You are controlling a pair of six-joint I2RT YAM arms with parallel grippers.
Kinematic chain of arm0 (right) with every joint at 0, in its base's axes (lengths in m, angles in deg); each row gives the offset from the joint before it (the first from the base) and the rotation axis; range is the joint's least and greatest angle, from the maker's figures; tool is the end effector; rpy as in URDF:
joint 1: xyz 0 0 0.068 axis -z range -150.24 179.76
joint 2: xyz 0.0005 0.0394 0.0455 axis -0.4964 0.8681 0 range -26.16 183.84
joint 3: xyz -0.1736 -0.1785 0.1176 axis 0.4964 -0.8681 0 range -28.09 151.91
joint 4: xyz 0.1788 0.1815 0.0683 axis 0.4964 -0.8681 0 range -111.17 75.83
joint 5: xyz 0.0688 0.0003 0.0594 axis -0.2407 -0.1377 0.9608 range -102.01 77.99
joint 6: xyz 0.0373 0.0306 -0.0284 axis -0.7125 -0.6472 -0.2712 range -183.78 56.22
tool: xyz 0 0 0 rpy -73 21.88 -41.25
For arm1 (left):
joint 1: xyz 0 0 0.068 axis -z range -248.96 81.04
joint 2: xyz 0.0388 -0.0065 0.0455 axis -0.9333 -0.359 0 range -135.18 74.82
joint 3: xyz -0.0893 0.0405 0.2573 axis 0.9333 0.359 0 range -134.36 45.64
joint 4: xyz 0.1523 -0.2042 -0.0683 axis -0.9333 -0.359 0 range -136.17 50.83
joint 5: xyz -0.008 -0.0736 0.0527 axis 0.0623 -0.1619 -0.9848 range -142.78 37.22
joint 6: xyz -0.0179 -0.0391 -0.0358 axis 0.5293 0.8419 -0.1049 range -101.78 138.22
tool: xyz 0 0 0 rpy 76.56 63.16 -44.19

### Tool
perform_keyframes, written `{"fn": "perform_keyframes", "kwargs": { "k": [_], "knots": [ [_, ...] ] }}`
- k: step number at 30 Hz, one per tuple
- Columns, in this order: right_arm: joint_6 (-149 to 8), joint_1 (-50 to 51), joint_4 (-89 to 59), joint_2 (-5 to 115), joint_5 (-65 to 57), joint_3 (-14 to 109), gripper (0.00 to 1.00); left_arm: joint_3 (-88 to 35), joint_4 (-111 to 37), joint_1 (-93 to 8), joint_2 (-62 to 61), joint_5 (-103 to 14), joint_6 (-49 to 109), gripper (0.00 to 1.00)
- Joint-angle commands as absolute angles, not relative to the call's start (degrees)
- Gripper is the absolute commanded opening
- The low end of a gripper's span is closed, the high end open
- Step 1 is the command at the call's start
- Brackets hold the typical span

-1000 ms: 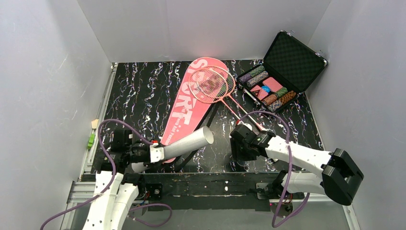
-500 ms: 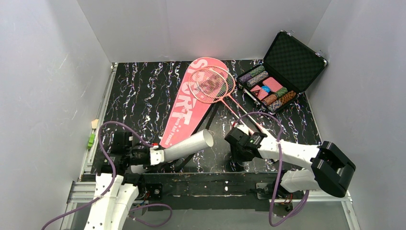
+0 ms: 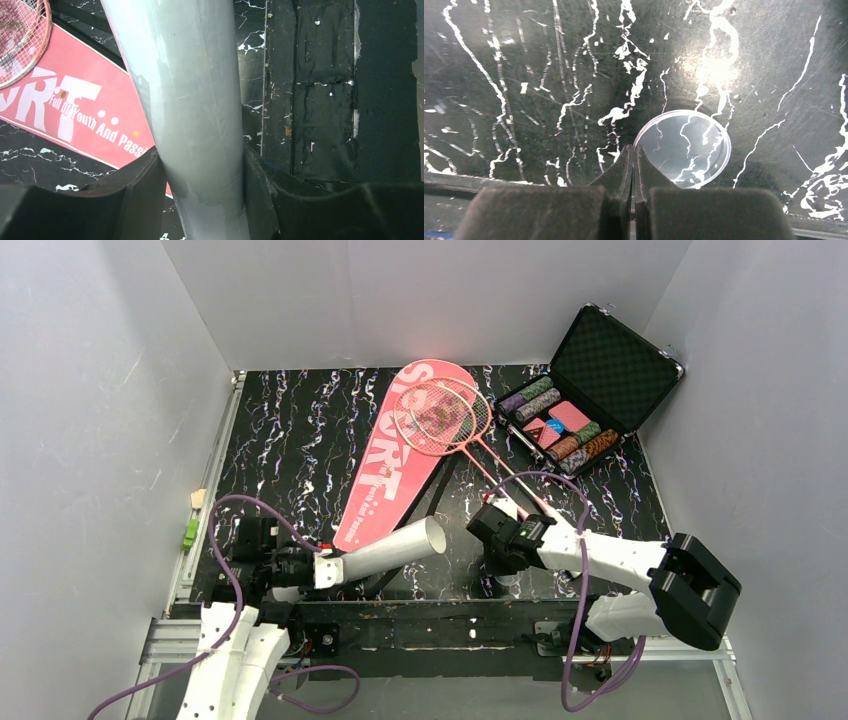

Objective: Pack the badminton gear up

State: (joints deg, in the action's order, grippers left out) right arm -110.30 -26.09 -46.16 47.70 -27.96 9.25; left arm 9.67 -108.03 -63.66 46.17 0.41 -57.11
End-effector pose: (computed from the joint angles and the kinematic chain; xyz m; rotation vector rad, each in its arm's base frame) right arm 0.1329 0.1772 0.1671 -0.1475 2.6852 0.1612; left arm 0.0669 -0.0372 0.2469 1.6093 1.4720 -0.5722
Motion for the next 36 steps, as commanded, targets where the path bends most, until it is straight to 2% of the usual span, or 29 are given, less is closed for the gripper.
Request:
{"fn": "perform_keyframes", "kwargs": {
  "k": [1,3,7,13,27,36],
  "knots": [
    [-108.1,-26.3,-50.1,43.4,-28.8,16.4,0.01,9.7,-104.3,-63.9,46.8,3.5,-55.8,0.00],
    [-105.4,-26.1,-51.4,39.1,-26.7,19.7,0.01,9.8,-100.7,-63.9,47.1,4.5,-51.8,0.00],
    [-100.1,-24.8,-51.9,28.6,-18.6,26.0,0.01,9.9,-100.0,-63.9,47.3,7.1,-54.0,0.00],
    [-98.0,-23.7,-52.3,22.0,-7.5,34.0,0.01,11.2,-100.0,-63.9,46.6,7.7,-56.3,0.00],
    [-101.2,-23.7,-32.8,21.8,10.3,32.7,0.01,10.7,-101.1,-63.9,46.7,8.4,-57.1,0.00],
    [-103.1,-23.7,-28.2,25.5,15.8,31.6,0.01,10.5,-101.1,-63.9,46.4,8.3,-57.0,0.00]
  ]
}}
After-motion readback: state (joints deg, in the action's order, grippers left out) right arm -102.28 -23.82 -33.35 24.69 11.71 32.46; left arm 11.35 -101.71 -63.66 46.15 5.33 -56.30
